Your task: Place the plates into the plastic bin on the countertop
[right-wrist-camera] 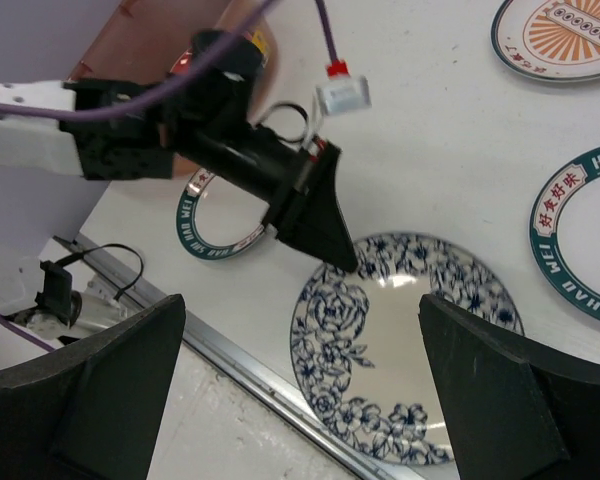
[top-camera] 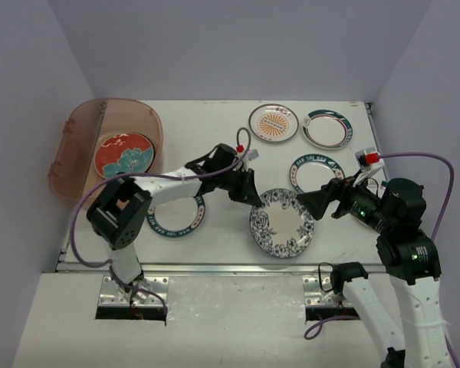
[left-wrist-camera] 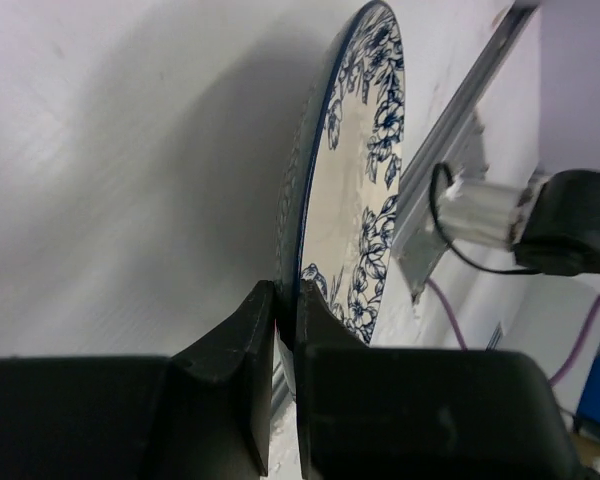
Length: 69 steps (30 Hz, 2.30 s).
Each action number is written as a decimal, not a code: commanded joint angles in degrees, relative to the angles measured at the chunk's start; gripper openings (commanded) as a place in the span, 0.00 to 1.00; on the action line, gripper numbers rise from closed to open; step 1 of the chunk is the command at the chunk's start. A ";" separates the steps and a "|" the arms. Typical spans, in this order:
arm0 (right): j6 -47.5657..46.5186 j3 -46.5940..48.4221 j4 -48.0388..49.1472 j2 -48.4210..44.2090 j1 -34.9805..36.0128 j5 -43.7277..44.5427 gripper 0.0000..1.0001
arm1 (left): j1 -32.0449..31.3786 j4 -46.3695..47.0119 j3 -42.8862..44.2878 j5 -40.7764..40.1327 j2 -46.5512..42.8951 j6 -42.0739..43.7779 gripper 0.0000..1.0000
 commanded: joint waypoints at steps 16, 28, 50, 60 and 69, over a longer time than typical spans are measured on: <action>-0.34 1.37 3.10 0.13 0.05 -0.93 0.99 | 68.85 -14.11 4.22 -15.89 -39.15 -19.59 0.00; -0.71 0.53 3.96 -0.47 -0.01 -2.59 0.99 | 77.83 -6.21 -2.64 -14.92 -30.22 -17.32 0.00; 3.02 -3.18 8.80 1.12 -0.01 -7.75 0.99 | 68.17 -9.68 -1.58 -25.94 -14.85 -15.38 0.99; 5.63 -8.78 15.79 7.19 -0.01 -11.15 0.99 | 67.81 -16.86 0.83 -34.70 -23.13 -13.31 1.00; 10.79 -18.09 29.48 21.46 2.98 -17.59 0.99 | 67.01 -16.06 -3.35 -19.80 -43.98 -4.47 1.00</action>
